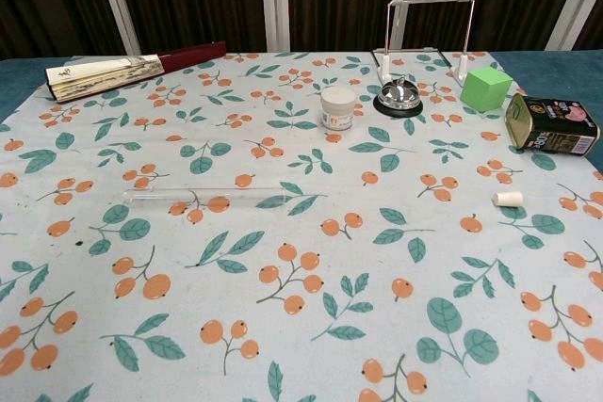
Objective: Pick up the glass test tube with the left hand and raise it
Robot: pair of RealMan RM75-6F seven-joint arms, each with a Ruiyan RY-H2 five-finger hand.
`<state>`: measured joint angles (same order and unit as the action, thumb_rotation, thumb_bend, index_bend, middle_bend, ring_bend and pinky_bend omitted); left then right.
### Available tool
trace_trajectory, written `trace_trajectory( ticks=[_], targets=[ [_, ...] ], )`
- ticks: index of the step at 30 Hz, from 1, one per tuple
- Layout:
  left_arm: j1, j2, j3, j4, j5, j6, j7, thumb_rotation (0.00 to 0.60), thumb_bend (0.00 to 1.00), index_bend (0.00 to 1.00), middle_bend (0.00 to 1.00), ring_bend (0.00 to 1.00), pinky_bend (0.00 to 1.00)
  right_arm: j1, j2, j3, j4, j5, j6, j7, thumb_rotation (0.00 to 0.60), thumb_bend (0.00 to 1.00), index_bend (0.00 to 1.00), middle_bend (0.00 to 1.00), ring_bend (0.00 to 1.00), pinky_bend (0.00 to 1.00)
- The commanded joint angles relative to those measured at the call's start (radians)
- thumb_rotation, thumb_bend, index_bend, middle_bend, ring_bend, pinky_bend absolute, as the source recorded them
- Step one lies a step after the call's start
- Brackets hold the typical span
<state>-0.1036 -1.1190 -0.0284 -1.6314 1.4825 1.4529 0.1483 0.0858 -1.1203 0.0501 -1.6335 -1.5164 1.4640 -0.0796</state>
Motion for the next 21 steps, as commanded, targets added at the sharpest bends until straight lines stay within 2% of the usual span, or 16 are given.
trace_trajectory(
  ticks=[1,21],
  targets=[
    [0.0,0.001,0.0,0.0,-0.001,0.0,-0.001,0.6,0.04,0.0,0.0,0.0,0.0,0.001,-0.002,-0.001,0.003,-0.003,0.001,0.0,0.6,0.31,0.0,0.0,0.0,0.0],
    [-0.001,0.014,0.005,-0.018,-0.02,-0.021,0.013,0.6,0.04,0.0,0.0,0.0,0.0,0.003,-0.008,-0.011,0.006,-0.019,-0.005,0.005,0.6,0.31,0.0,0.0,0.0,0.0]
  ],
)
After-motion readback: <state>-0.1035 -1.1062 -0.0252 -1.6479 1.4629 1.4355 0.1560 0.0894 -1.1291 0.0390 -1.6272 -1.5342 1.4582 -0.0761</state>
